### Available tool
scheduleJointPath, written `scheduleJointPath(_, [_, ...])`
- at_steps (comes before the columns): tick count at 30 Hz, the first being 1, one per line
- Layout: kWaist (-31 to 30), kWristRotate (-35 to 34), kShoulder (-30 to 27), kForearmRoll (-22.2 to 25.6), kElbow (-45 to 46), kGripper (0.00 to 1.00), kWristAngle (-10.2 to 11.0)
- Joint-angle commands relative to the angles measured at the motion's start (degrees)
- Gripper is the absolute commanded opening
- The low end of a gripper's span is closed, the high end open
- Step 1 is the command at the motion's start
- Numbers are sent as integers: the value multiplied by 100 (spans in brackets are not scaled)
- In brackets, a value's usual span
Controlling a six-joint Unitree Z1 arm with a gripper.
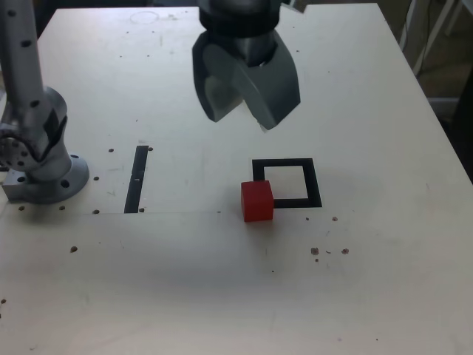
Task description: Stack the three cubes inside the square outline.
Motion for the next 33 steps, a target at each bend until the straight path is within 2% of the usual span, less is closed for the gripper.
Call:
scheduleJointPath(1, [-105, -622, -203, -57, 141, 100, -28])
scheduleJointPath(8, [-541, -2419, -551, -248, 751, 100, -63])
scheduleJointPath(12, [-686, -3112, -556, -408, 857, 100, -39])
scheduleJointPath(15, [-720, -3359, -486, -581, 842, 99, -117])
scheduleJointPath(20, [-734, -3576, -236, -822, 818, 98, -506])
scheduleJointPath(23, [-787, -3794, -93, -876, 800, 98, -606])
scheduleJointPath(28, [-860, -4053, 232, -888, 757, 98, -550])
scheduleJointPath(33, [-871, -4142, 509, -902, 723, 98, -316])
